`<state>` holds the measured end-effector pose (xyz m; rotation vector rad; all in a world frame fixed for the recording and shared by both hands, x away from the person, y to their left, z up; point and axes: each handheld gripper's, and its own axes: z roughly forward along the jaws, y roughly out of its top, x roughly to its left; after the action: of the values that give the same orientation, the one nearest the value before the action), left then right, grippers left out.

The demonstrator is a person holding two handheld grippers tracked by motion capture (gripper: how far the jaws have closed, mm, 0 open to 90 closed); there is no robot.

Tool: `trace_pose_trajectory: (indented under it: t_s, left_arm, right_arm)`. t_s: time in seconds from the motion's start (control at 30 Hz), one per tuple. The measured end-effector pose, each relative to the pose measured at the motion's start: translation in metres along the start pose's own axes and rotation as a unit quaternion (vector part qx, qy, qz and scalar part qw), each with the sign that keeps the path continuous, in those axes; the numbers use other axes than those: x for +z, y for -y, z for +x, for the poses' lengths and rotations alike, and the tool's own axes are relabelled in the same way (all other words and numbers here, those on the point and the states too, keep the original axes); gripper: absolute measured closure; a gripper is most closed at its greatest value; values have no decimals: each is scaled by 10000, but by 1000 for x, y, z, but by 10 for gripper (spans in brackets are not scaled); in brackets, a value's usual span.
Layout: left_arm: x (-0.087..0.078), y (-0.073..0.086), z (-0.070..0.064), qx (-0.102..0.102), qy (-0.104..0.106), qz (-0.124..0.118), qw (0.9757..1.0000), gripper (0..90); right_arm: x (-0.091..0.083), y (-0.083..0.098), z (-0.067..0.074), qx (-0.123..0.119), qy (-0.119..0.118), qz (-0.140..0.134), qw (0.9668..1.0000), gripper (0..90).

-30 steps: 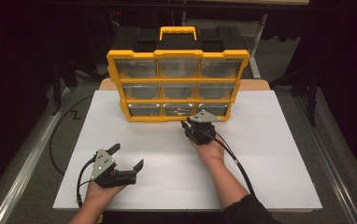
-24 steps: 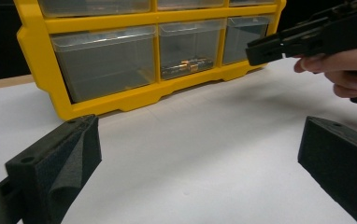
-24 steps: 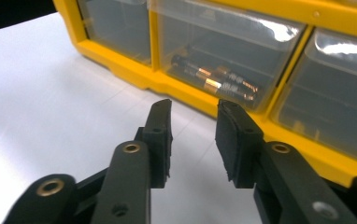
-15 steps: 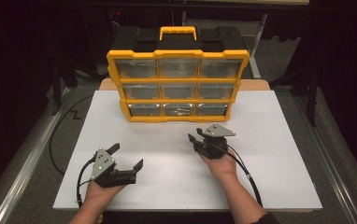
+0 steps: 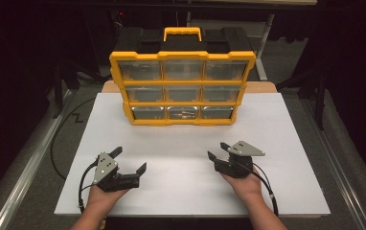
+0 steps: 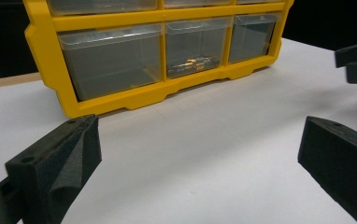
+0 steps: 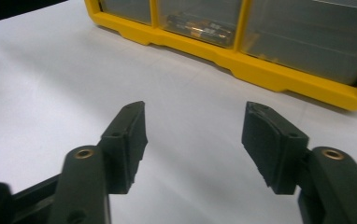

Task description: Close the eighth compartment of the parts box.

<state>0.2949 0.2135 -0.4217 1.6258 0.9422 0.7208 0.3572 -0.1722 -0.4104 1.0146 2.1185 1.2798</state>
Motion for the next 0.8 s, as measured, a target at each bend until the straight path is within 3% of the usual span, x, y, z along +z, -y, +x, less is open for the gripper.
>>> trace_pose_trajectory:
  t_s: [0.2,0.43,0.57,0.8]
  left_arm:
    - [1,0,0,5,-34,1,10000,3]
    - [1,0,-1,-2,-75,18,10000,4]
    - [1,1,1,-9,-115,44,9999,4]
    - [1,1,0,-36,-141,59,9999,4]
  right_arm:
    - [-24,6,-13,95,111,-88,9999,318]
    - [-47,9,-26,-33,295,-162,9994,204]
    - [-61,13,-33,27,367,-256,9990,145]
    - [-75,24,-40,121,457,-366,9982,11]
